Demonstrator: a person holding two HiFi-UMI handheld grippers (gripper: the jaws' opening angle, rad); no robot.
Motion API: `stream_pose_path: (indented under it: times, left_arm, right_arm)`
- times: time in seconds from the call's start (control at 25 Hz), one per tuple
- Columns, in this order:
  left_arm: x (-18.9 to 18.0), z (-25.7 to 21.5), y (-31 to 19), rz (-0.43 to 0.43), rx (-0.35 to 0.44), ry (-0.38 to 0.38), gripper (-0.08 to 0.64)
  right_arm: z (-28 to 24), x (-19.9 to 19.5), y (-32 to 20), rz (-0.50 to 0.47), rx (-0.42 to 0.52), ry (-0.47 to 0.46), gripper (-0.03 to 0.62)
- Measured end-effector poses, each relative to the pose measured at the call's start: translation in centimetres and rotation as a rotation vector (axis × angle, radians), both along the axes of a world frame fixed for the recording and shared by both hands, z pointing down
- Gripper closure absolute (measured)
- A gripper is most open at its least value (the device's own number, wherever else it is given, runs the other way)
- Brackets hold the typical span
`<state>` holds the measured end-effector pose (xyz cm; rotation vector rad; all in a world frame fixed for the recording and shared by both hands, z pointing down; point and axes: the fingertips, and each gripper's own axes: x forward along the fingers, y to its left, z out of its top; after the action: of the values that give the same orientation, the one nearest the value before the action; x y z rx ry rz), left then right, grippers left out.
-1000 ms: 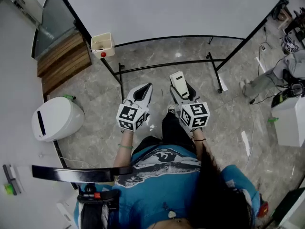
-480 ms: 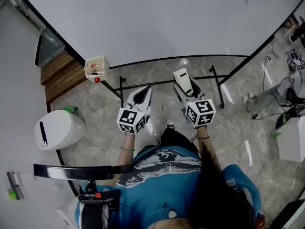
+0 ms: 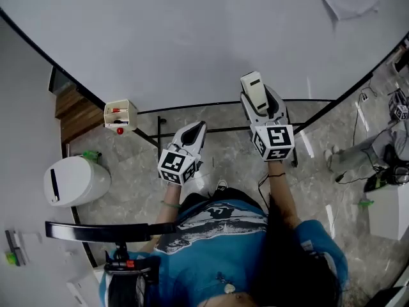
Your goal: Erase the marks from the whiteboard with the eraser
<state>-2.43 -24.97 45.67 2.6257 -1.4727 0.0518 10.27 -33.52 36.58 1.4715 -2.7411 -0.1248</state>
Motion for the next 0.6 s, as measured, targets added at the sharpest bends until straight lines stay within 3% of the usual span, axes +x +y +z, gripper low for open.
stream_pose_path:
  times: [0.2, 0.36, 0.6]
  left_arm:
    - [-0.3, 0.3, -1.1, -0.009, -0.02, -0.014, 0.558]
    - [-0.8, 0.8, -0.8, 0.003, -0.027, -0.006, 0.558]
    - [-0.2, 0.0, -2.3, 0.094, -0.013, -0.033, 0.557]
  right_arm:
    - [-7.0, 3.5, -4.8, 0.135, 0.193, -0.038, 0.328]
    - [-11.6, 6.6, -6.5, 0.221, 0.274, -0.098, 0.328]
    - [-16.0, 11.1, -8.7, 0.376, 0.361, -0.12, 0.328]
